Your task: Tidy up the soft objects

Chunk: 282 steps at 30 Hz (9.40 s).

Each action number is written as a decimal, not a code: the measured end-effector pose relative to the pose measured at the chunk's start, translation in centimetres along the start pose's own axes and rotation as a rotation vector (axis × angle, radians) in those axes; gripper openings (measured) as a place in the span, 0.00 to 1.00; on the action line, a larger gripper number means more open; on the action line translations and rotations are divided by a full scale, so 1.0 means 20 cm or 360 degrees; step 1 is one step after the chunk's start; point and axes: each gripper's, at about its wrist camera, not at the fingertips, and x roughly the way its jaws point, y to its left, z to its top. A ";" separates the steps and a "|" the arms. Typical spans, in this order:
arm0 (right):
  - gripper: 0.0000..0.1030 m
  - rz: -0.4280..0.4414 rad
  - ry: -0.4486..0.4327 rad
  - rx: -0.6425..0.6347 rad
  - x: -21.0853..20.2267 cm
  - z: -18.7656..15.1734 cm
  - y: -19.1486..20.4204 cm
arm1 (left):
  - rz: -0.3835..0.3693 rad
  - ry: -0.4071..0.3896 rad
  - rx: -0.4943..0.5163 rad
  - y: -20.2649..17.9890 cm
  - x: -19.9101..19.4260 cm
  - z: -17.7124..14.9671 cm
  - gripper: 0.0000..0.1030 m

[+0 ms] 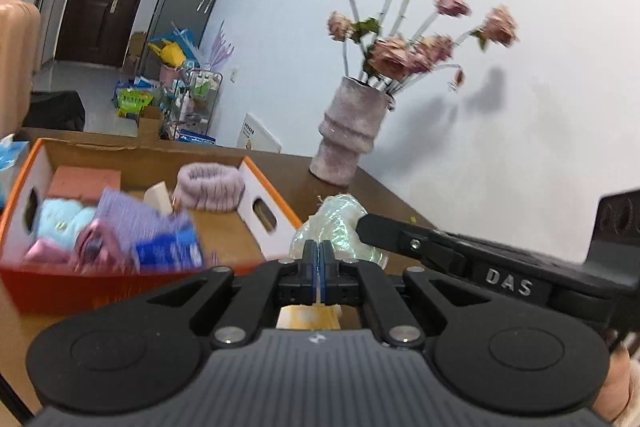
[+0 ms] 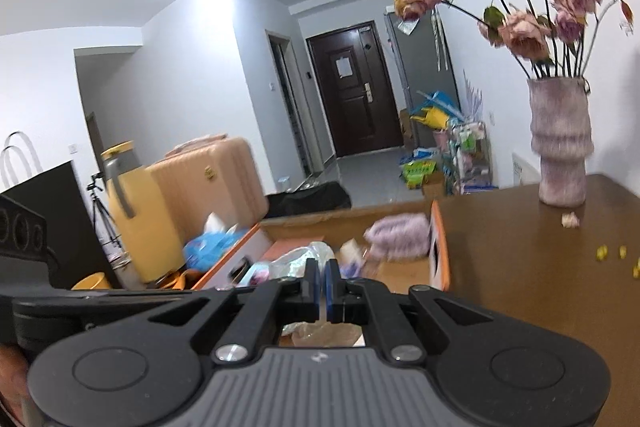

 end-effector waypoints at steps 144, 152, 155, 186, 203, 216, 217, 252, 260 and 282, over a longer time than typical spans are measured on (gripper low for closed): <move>0.37 -0.0285 0.0523 0.0086 0.74 0.06 -0.27 | 0.0299 0.0443 -0.0202 0.53 0.77 0.21 0.38; 0.42 -0.0318 0.0408 0.0092 0.68 0.10 -0.28 | 0.0374 0.0510 -0.0014 0.45 0.87 0.15 0.38; 0.42 -0.0307 0.0369 0.0072 0.62 0.13 -0.27 | 0.0392 0.0484 -0.0021 0.46 0.81 0.16 0.40; 1.00 -0.0290 -0.0264 -0.0407 -0.10 0.23 0.28 | 0.0796 -0.0509 0.0256 0.13 -0.66 0.09 1.00; 1.00 -0.0356 -0.0416 -0.0312 -0.63 -0.19 0.43 | 0.0863 -0.0645 0.0343 -0.12 -1.08 -0.35 1.00; 1.00 -0.0405 -0.0362 -0.0235 -1.09 -0.75 0.51 | 0.0946 -0.0620 0.0431 -0.36 -1.41 -0.95 1.00; 1.00 -0.0406 -0.0356 -0.0220 -1.13 -0.79 0.52 | 0.0947 -0.0614 0.0416 -0.38 -1.43 -0.99 1.00; 1.00 -0.0288 -0.0279 -0.0213 -1.30 -1.09 0.80 | 0.0933 -0.0575 0.0330 -0.44 -1.64 -1.21 1.00; 1.00 -0.0285 -0.0275 -0.0205 -1.29 -1.09 0.80 | 0.0929 -0.0570 0.0326 -0.43 -1.64 -1.21 1.00; 1.00 -0.0288 -0.0301 -0.0195 -1.30 -1.10 0.80 | 0.0924 -0.0567 0.0325 -0.44 -1.63 -1.21 1.00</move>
